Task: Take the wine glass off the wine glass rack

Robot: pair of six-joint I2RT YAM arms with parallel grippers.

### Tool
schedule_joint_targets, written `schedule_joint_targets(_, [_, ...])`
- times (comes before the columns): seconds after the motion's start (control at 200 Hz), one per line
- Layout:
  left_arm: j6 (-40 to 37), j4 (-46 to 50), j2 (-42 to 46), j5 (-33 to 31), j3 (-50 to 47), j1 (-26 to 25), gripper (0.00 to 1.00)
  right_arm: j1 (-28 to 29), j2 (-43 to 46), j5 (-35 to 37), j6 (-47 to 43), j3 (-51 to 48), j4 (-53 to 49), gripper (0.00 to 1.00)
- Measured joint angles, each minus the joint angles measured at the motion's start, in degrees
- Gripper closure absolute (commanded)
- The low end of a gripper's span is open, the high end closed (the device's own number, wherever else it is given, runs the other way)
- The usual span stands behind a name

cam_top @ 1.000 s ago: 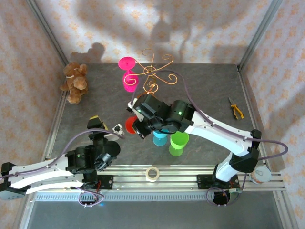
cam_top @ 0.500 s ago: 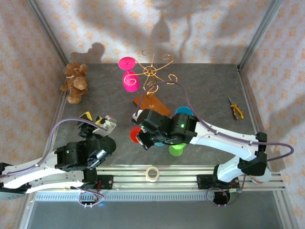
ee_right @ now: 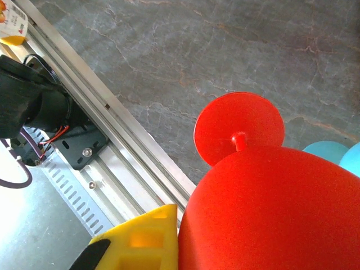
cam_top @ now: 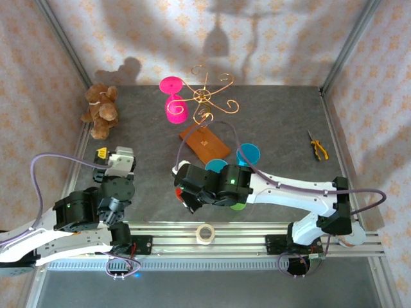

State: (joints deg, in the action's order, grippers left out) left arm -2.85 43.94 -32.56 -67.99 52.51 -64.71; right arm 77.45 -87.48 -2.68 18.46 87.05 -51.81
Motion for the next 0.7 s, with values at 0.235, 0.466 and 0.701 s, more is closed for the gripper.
schedule_joint_targets(0.235, [0.46,-2.10,-2.84,7.56,1.07,8.72,0.41,0.04,-2.54,-0.09,1.29,-1.01,0.52,1.00])
schedule_joint_targets(0.466, [1.60,-5.49,-5.03,14.29,0.96,14.25,0.41,0.04,-5.84,-0.22,2.12,-1.36,0.63,1.00])
schedule_joint_targets(0.701, [4.59,-6.10,-2.67,17.53,0.96,17.05,0.40,0.04,-10.16,-0.35,2.54,-1.36,0.02,1.00])
